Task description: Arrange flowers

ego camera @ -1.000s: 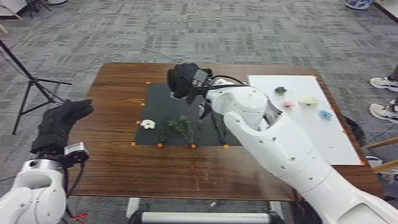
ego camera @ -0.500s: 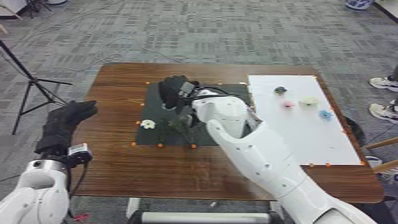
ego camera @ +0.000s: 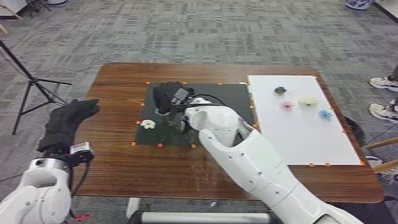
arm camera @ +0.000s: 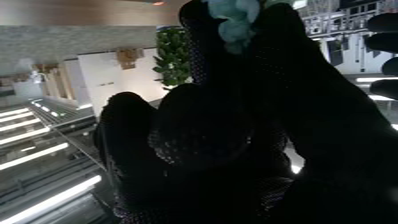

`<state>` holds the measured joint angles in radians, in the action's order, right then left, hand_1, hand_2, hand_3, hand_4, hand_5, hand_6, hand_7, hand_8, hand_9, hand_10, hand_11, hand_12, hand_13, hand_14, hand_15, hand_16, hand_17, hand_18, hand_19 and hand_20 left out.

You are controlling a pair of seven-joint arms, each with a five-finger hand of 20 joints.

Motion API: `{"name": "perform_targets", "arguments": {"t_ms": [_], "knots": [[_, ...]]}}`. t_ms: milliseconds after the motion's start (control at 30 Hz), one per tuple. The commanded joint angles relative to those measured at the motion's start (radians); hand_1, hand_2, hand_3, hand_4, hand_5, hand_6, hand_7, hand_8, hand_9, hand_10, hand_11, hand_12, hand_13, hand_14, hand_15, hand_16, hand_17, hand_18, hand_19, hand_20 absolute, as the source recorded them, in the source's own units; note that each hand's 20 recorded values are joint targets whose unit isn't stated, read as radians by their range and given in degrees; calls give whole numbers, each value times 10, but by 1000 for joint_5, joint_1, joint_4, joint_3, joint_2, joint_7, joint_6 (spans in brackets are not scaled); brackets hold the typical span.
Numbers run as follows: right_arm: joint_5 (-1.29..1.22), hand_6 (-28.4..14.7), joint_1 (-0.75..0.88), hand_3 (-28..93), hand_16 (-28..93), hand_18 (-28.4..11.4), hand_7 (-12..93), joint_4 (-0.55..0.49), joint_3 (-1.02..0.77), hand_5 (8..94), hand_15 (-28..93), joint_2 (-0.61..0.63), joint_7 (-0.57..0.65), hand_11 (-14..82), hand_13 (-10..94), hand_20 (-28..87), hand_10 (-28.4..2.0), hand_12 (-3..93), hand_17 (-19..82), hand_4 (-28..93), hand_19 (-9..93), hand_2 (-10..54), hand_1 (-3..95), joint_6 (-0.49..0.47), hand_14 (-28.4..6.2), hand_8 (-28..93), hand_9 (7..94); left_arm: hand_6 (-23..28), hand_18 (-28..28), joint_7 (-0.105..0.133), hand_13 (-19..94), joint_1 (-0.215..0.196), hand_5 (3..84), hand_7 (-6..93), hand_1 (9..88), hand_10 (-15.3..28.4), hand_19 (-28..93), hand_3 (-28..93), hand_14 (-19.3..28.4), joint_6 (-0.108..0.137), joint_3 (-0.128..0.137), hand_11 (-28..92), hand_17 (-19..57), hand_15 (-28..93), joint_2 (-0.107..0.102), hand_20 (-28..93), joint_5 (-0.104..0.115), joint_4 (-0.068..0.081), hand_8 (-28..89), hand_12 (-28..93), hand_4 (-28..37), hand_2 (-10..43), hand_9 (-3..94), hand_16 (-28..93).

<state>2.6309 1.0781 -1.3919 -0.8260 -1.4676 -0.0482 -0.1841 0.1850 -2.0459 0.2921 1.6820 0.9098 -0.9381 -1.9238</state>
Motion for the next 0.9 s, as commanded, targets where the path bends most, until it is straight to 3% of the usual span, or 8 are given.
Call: {"name": "perform_targets", "arguments": {"t_ms": [33,567,800,900], "knots": [[72,51,-10,600,333,-148,204,21,-24,776,609,-55,-18,54,934,623,-72,156,651,-204,932,-78,561,-91,-16,-11,847,27,95,12,414,3,571,166,246,145,38,660,157,0,-4,201,93,178,8,171,2,-1,-83,108,-283,292,566,-29],[242,51,3,592,338,-149,209,147,-145,770,598,-166,-62,55,936,621,-71,150,650,-201,932,-70,563,-54,-15,-16,840,26,95,15,414,36,572,166,246,145,39,661,157,-2,-37,202,93,178,4,171,1,8,-84,108,-283,291,567,-30],[259,50,4,596,339,-149,211,168,-174,768,596,-186,-53,56,937,621,-71,151,650,-195,932,-70,557,-63,-15,-16,837,27,95,12,414,50,571,165,244,145,39,666,158,-15,-47,202,94,178,1,171,-1,14,-83,108,-283,288,566,-30],[265,44,7,598,341,-149,206,167,-177,753,595,-188,-53,68,936,622,-73,143,649,-185,932,-68,538,-73,-15,-18,817,27,95,11,414,56,571,165,246,145,40,668,157,-21,-52,202,93,179,1,171,-4,17,-83,109,-283,257,565,-29]]}}
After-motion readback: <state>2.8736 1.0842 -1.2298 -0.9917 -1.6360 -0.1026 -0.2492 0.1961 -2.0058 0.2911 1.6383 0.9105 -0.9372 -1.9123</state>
